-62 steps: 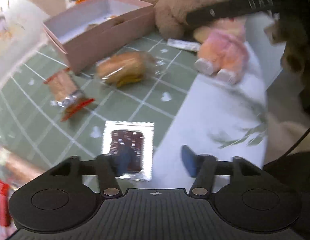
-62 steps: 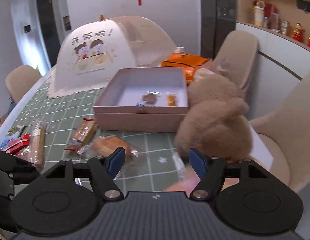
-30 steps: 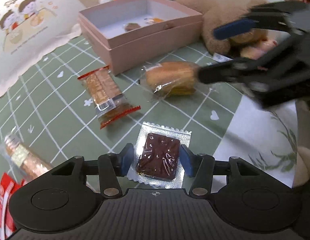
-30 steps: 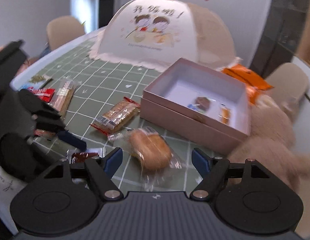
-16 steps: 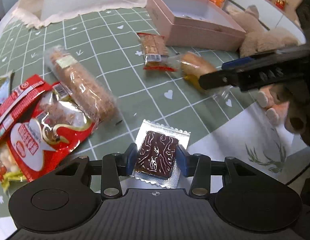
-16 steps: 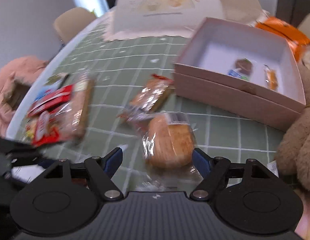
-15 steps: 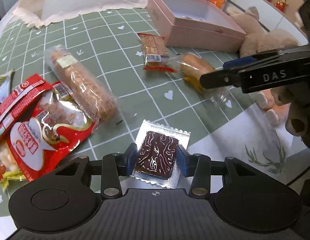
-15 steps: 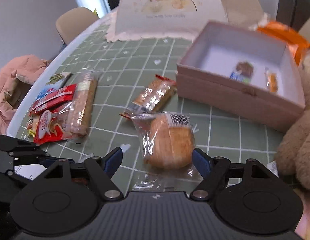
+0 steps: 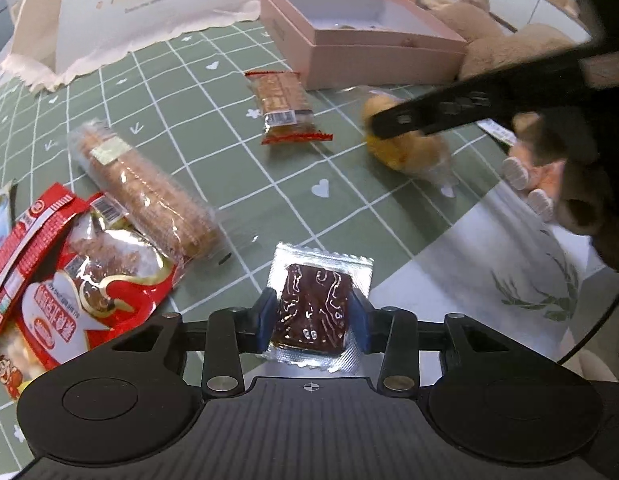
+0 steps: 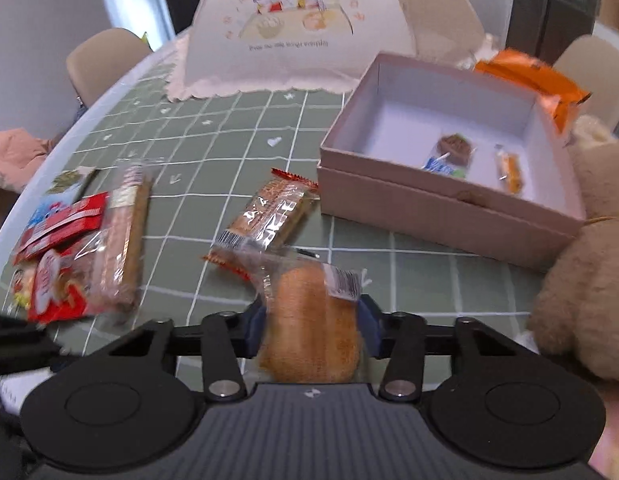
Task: Organize snacks
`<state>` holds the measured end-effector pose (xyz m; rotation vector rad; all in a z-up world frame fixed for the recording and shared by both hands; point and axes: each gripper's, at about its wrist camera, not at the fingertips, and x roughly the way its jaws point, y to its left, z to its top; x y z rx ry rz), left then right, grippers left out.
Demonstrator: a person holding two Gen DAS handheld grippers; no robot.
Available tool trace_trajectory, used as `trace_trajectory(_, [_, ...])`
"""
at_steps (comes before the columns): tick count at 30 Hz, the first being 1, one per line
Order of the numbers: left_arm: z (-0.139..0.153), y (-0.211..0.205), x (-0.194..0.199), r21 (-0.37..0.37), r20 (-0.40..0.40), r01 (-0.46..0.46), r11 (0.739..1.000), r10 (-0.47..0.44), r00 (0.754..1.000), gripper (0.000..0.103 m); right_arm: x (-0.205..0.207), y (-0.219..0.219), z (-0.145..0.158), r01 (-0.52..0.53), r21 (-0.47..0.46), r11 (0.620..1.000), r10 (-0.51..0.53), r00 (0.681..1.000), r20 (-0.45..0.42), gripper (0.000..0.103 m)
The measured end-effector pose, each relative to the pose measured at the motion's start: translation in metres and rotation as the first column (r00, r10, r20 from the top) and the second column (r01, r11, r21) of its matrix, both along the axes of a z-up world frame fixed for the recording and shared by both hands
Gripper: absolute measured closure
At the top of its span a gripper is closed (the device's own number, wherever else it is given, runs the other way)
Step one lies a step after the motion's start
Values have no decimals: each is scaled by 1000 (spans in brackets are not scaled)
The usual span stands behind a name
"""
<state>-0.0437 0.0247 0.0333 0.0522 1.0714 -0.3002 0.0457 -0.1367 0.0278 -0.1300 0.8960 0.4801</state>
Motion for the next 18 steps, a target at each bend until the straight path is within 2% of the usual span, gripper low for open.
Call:
trace_trajectory(1, [2, 0, -1, 4, 9, 6, 1000, -6, 1000, 95, -6, -5, 6, -1, -7, 1000, 1, 1000, 14, 77])
trace_trajectory(4, [21, 1, -6, -13, 69, 23, 1000, -22, 997, 93, -28, -30, 28, 11, 30, 999, -12, 999, 50, 77])
trace_trajectory(7, [31, 2, 0, -18, 69, 36, 999, -35, 997, 93, -40, -48, 38, 15, 85, 996, -20, 998, 63, 76])
trace_trajectory(8, [31, 2, 2, -23, 56, 37, 999, -36, 998, 93, -42, -51, 37, 17, 91, 996, -23, 998, 61, 74])
trace_trajectory(9, [30, 1, 4, -30, 47, 39, 999, -38, 998, 91, -42, -53, 35, 33, 87, 996, -38, 998, 57, 64])
trace_trajectory(10, [28, -1, 5, -38, 34, 43, 998, -42, 999, 87, -42, -55, 31, 49, 77, 996, -53, 997, 51, 49])
trace_trajectory(12, [22, -8, 6, -33, 7, 64, 997, -64, 998, 86, -43, -55, 25, 67, 65, 996, -71, 996, 53, 41])
trace_trajectory(14, [16, -20, 1, 7, 7, 104, 995, -104, 995, 84, -44, -53, 21, 68, 40, 997, -71, 996, 60, 41])
trace_trajectory(17, [3, -38, -7, 111, -3, 163, 980, -164, 986, 81, -45, -48, 14, 68, 2, 998, -68, 996, 65, 41])
trace_trajectory(18, [2, -43, -9, 134, 18, 180, 975, -184, 983, 81, -44, -47, 12, 64, -3, 998, -64, 996, 62, 40])
